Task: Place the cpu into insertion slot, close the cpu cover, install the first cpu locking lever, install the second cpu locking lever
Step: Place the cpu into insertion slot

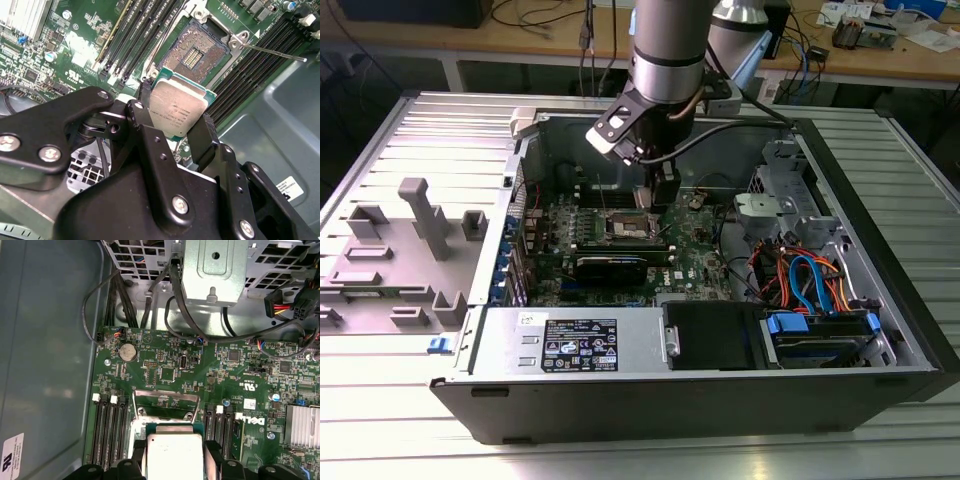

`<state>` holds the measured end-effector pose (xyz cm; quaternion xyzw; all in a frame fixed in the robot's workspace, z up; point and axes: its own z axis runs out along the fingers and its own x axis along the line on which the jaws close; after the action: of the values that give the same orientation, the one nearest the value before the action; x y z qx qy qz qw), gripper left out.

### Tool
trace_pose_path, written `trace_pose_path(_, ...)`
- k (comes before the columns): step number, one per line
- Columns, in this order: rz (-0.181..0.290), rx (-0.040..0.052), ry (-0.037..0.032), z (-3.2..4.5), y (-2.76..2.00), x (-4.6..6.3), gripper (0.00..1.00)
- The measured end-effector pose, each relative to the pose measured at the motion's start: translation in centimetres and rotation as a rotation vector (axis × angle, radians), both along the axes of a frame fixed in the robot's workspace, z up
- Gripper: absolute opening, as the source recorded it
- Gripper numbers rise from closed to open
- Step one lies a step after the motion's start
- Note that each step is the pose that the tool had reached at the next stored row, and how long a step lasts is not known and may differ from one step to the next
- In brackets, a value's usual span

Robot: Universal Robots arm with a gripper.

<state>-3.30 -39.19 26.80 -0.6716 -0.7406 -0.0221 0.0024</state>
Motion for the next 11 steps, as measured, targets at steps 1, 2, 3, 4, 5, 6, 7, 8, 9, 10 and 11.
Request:
trace_pose_path(1, -0.004, 0.0001, -0.0001, -0.24, 0.00, -0.1, 0.54)
trace_pose_path(2, -0.005, -0.0001, -0.0001, -0.44, 0.00, -0.4, 0.54)
trace_pose_path(3, -0.005, 0.0000, -0.0002, -0.59, 0.00, -0.7, 0.54)
trace_pose_path(4, -0.005, 0.0000, -0.0003, -0.69, 0.00, -1.0, 0.54)
trace_pose_path(5, -0.005, 0.0000, -0.0005, -0.90, 0.00, -1.4, 0.54)
trace_pose_path(6, -0.005, 0.0001, -0.0005, -1.09, 0.00, -1.7, 0.54)
trace_pose_path(7, -0.006, 0.0000, -0.0006, -1.19, 0.00, -1.9, 0.54)
trace_pose_path(8, -0.006, 0.0000, -0.0006, -1.30, 0.00, -2.0, 0.54)
trace_pose_path(9, -0.008, 0.0000, -0.0006, -1.44, 0.01, -2.0, 0.54)
trace_pose_path(10, -0.013, -0.0002, -0.0005, -1.56, 0.02, -2.1, 0.54)
trace_pose_path(11, -0.024, -0.0003, -0.0006, -1.72, 0.01, -2.1, 0.54)
